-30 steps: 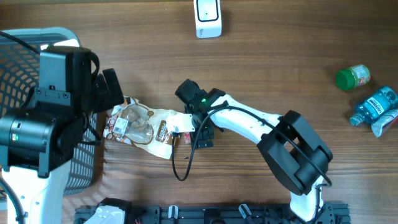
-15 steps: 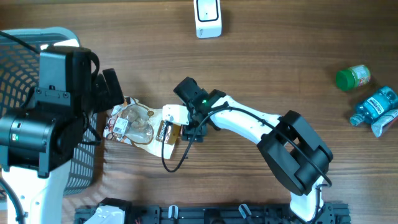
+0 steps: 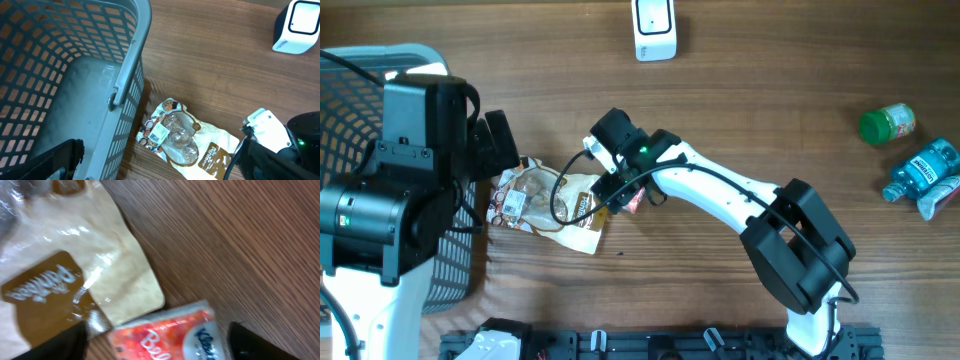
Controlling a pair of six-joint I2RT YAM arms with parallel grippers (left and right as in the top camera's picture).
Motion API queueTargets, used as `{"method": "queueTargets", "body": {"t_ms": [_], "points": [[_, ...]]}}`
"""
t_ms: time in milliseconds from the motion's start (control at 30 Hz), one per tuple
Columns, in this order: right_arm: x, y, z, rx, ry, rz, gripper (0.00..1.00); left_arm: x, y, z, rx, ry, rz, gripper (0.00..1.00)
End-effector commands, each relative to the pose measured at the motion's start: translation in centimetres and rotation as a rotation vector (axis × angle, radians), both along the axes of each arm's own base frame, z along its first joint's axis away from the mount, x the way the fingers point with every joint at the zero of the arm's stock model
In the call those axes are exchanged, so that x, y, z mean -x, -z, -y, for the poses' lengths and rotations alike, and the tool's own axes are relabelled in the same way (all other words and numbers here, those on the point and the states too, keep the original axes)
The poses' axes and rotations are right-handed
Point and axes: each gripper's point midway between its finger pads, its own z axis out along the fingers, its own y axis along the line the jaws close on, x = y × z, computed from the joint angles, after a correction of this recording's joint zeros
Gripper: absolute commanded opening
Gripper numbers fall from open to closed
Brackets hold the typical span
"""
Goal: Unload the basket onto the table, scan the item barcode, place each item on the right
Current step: 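Lift the red tissue pack off the table with the right gripper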
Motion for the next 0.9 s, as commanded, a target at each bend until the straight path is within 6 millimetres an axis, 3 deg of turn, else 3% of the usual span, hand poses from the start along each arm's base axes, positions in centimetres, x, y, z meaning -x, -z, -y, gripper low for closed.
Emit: {"method": "queueTargets", "body": {"t_ms": [0,200,333,700,867], "points": [[0.3,-0.9,-0.4,-0.010,-0.056,0.002,1.00,0.0,0.1,0.1,0.010,-0.002,-0.003,1.00],[0.1,-0.2,1.3,0.074,-0.096,0.029,1.00,0.0,0.1,0.1,0.009,-0.002,-0.003,1.00],[1.3,1.0,1.3,0.055,-0.169,-0.003,1.00,0.0,0.1,0.1,0.009,-0.002,-0.003,1.00],[1.8,2.4,1.6,0.047,-0.184,-0.008,1.00,0.0,0.1,0.1,0.009,-0.002,-0.003,1.00],[1.7,2.4,1.7,0.046,-0.177,-0.007,0.80,0.0,0.1,0.1,0.009,-0.002,-0.003,1.00]]}}
